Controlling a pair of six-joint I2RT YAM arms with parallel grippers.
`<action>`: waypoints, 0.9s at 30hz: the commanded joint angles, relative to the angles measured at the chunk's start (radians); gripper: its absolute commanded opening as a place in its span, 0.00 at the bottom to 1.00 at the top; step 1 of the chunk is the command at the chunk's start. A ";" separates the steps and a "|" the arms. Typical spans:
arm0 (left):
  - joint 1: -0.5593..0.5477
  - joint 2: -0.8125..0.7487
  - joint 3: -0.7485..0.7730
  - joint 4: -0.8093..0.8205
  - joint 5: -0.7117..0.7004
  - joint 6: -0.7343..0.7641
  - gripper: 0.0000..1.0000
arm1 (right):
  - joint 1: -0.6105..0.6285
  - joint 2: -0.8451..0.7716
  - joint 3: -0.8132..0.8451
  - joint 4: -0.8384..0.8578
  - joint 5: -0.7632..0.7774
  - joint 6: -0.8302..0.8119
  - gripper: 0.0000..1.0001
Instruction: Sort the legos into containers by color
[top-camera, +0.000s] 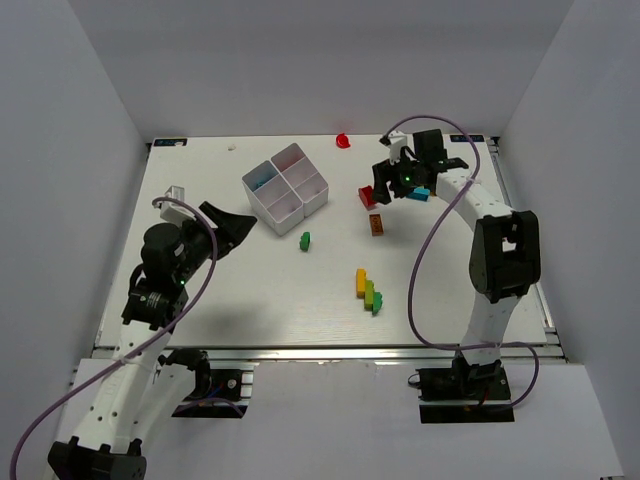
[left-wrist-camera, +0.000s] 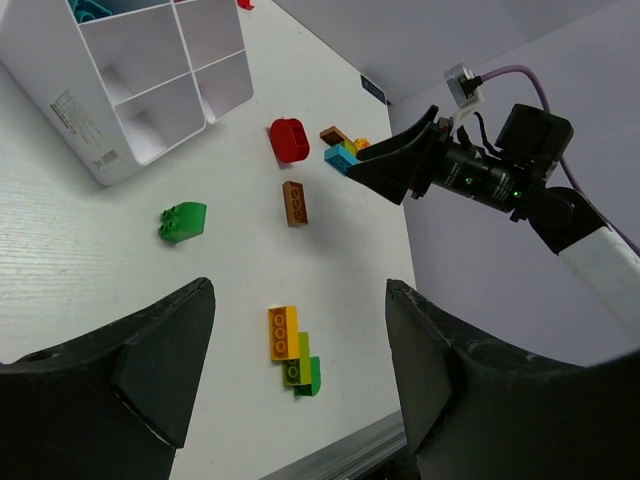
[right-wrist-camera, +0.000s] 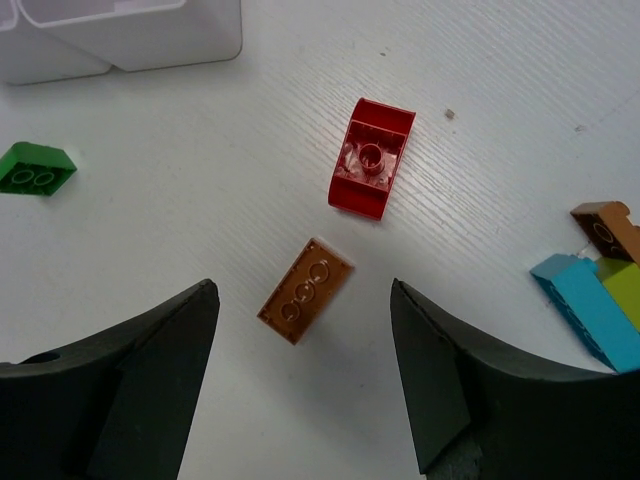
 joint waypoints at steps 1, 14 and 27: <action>0.008 -0.021 -0.015 -0.016 -0.022 -0.018 0.78 | 0.002 0.027 -0.002 0.097 -0.002 0.024 0.75; 0.008 0.006 -0.032 0.022 -0.037 -0.044 0.79 | 0.019 0.047 -0.106 0.238 0.056 0.072 0.77; 0.008 0.017 -0.037 0.013 -0.042 -0.039 0.79 | 0.052 0.091 -0.165 0.372 0.111 0.073 0.72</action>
